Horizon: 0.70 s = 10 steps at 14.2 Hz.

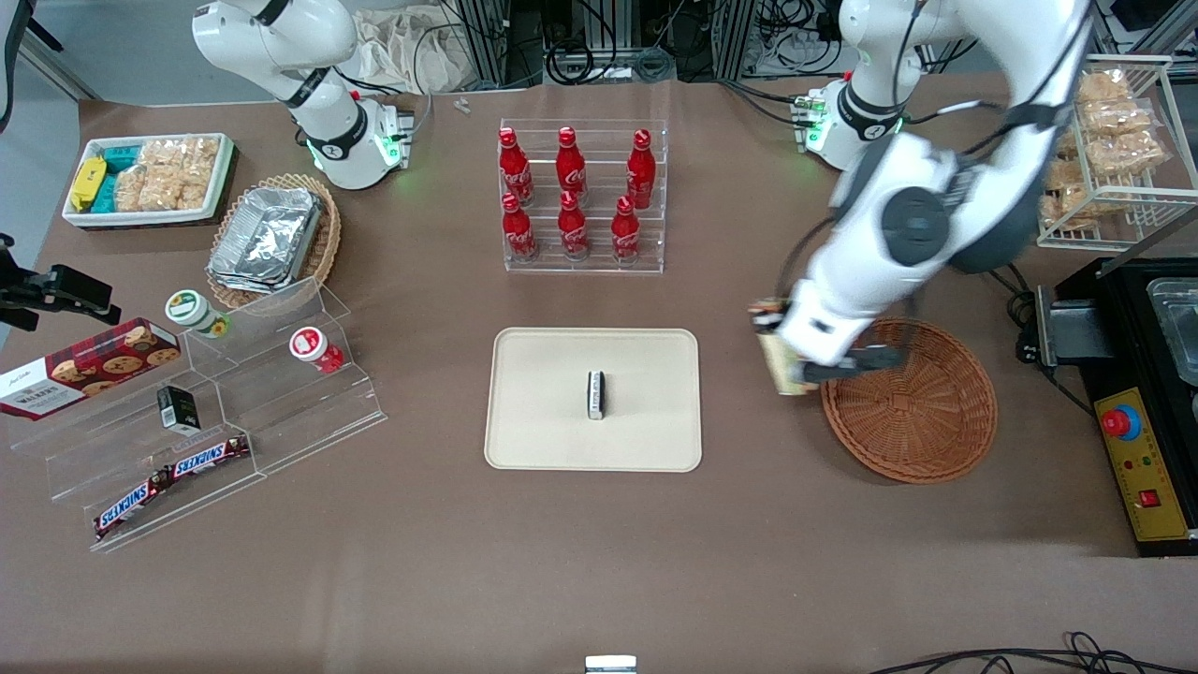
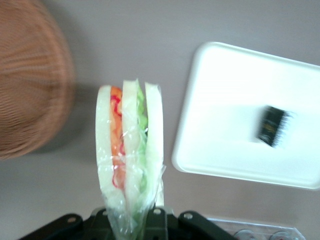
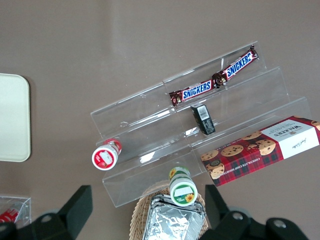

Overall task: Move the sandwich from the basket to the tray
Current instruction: 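Carry the sandwich with the left gripper over the cream tray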

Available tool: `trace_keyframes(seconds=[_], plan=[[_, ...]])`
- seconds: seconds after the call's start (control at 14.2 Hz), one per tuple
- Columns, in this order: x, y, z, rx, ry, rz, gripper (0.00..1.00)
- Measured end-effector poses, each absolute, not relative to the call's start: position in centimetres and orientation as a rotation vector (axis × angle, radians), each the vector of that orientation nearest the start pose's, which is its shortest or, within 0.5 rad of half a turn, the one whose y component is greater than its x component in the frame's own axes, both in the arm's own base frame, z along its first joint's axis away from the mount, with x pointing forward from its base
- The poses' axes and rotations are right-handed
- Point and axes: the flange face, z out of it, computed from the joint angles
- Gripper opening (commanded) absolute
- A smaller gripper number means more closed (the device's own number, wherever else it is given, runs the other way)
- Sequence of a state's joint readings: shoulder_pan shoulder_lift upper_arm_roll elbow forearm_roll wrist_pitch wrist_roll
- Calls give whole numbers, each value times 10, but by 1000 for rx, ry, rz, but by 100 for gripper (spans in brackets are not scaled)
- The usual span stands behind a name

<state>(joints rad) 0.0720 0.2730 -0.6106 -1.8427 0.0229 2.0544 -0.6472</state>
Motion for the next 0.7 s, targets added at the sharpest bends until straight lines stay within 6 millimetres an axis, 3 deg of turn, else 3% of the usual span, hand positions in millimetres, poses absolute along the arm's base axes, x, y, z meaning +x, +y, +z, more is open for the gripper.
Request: trace_keyframes(seconds=[0.14, 0.21, 0.42, 0.49, 0.63, 0.7], plan=[[527, -342, 367, -3246, -6, 95, 0], [524, -356, 346, -3242, 64, 81, 0], [525, -371, 283, -3245, 181, 75, 0], [527, -371, 266, -3241, 205, 81, 18], [528, -371, 241, -3240, 234, 92, 30], [529, -372, 235, -3247, 238, 90, 79]])
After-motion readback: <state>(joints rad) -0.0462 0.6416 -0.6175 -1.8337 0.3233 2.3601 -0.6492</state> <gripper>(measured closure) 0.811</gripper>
